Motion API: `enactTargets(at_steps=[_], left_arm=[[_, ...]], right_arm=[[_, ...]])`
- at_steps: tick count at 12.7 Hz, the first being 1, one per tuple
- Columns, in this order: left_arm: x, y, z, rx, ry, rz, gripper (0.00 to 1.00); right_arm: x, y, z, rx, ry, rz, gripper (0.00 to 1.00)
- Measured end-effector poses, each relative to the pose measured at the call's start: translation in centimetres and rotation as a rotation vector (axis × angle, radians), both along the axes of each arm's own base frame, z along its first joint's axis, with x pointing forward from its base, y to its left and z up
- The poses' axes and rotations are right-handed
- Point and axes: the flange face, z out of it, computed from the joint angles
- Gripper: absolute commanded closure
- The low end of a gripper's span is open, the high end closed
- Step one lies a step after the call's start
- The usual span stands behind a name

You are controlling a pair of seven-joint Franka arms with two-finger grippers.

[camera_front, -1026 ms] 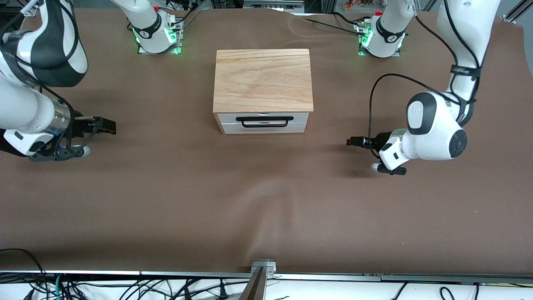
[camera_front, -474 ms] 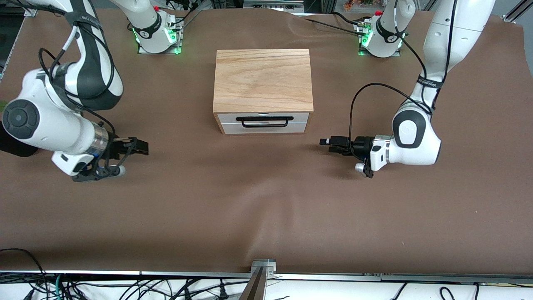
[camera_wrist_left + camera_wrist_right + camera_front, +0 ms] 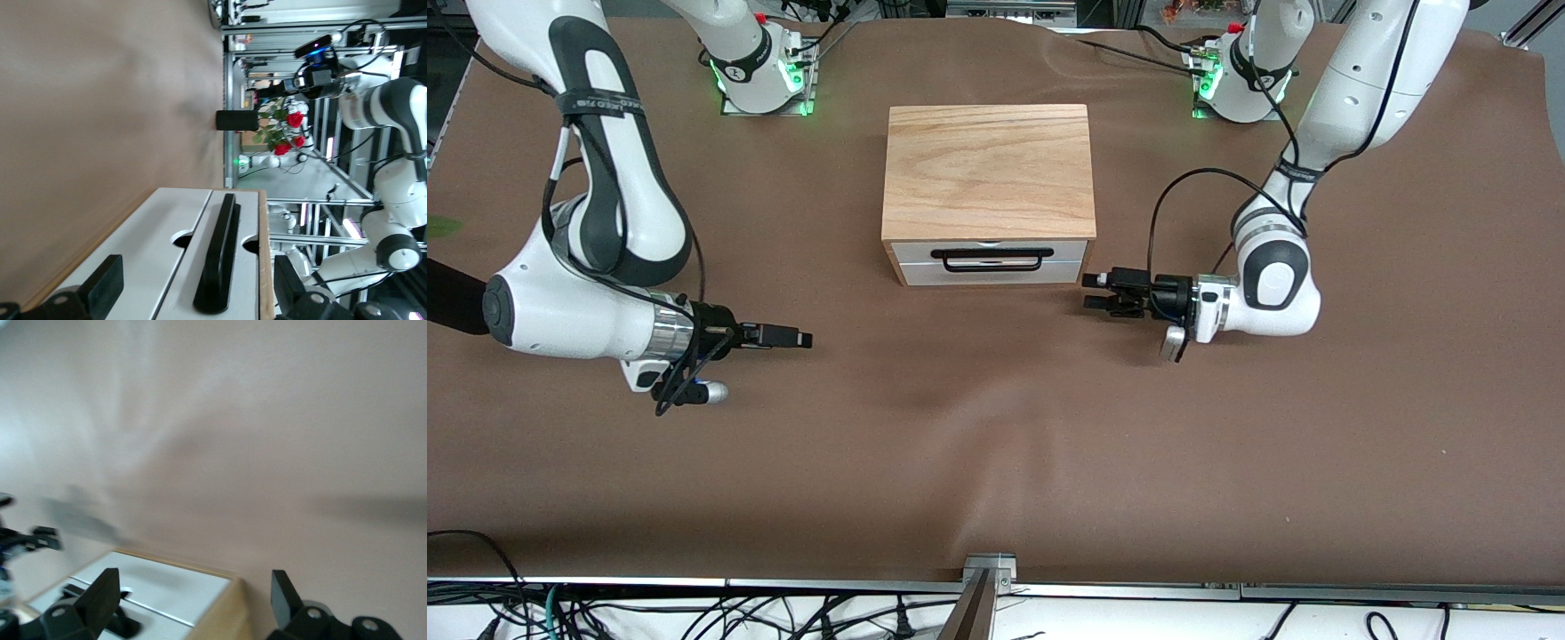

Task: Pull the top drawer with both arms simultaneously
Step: 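Move the right gripper and the left gripper toward the drawer handle ends, then close the right gripper and the left gripper on the black handle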

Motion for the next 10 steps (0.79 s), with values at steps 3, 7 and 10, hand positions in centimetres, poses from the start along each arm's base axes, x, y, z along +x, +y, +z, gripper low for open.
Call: enactTargets(at_steps=[3,7,10], left_arm=[[-1.4,-1.9,-1.3,-0.047,-0.001,0.007,0.24],[-3.9,-4.8,-2.4,-0.115,0.038,0.036,0.26],[-4.7,-5.7,-2.4,-0.125,0.044,0.024,0.40]], right_arm=[[-1.0,1.8,-2.2,0.198,-0.012,-0.063,0.00],[-4.3,6.5,-6.1,0.483,-0.051,-0.068,0.00],[-7.1,10.6,-8.7,0.604,-0.115,-0.021,0.00]])
